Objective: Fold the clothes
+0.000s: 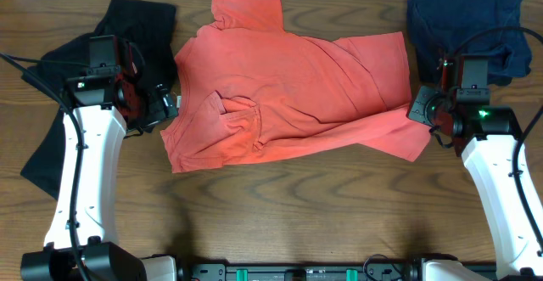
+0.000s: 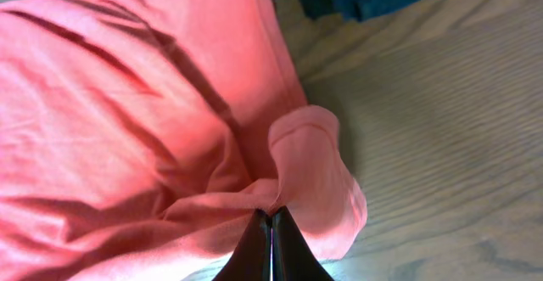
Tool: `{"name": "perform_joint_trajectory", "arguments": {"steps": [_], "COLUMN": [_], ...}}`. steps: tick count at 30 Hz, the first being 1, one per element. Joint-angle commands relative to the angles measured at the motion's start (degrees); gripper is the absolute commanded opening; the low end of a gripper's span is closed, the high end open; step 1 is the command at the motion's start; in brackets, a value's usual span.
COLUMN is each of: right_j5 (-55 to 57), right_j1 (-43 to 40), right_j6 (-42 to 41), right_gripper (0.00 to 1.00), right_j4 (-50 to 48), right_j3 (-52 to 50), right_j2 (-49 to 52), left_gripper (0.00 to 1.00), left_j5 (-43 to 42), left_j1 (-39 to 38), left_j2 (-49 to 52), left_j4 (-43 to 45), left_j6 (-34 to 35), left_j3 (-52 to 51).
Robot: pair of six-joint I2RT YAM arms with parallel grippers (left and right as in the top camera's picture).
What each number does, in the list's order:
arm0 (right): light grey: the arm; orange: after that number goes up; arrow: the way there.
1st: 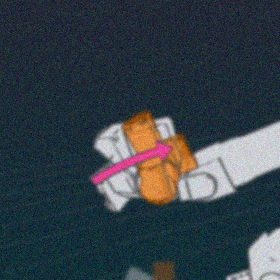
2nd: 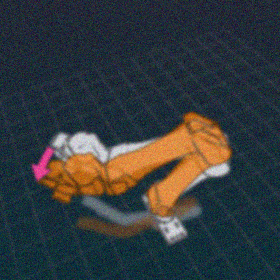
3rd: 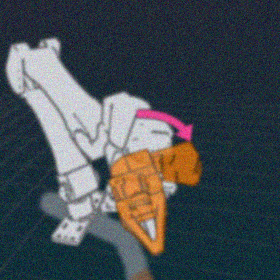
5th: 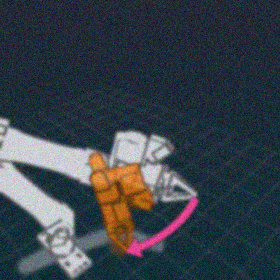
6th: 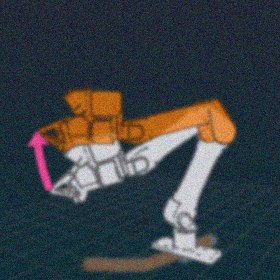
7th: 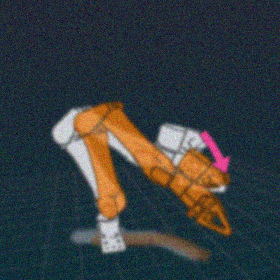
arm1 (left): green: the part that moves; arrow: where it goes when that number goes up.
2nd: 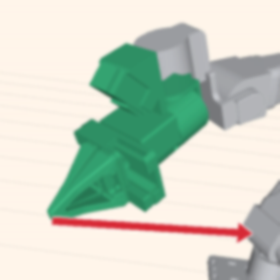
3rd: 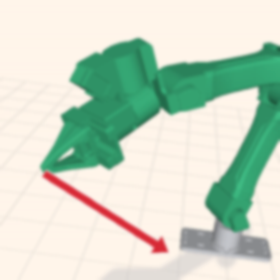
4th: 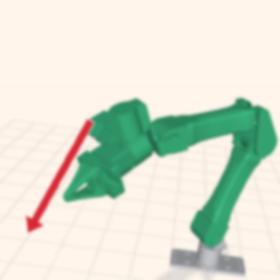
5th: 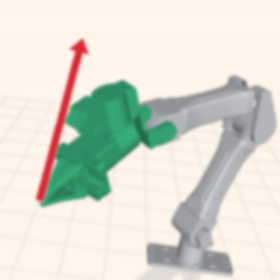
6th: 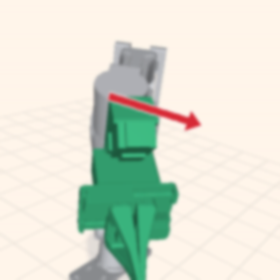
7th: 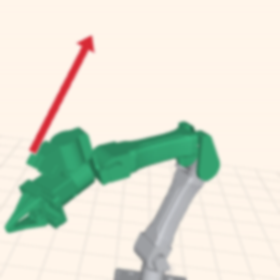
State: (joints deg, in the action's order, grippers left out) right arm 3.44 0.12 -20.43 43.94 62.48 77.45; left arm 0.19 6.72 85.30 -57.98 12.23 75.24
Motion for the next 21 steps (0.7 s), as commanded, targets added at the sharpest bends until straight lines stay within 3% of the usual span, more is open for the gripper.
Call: {"name": "perform_joint_trajectory", "arguments": {"steps": [1,21], "right_j5": [-2.0,-7.4], "right_j1": [-0.1,4.9], "right_j6": [1.4,2.9], "right_gripper": [0.01,0.01], "right_j4": [2.0,24.5], "right_j3": [1.0,3.1], "right_j2": [0.5,-4.2], "left_gripper": [0.98,0.98], "left_j5": [0.3,0.5], "left_j1": [0.1,0.1], "left_j2": [0.3,0.3], "left_j4": [0.0,0.1], "left_j6": [0.5,0.3], "left_j3": [0.0,0.0]}}
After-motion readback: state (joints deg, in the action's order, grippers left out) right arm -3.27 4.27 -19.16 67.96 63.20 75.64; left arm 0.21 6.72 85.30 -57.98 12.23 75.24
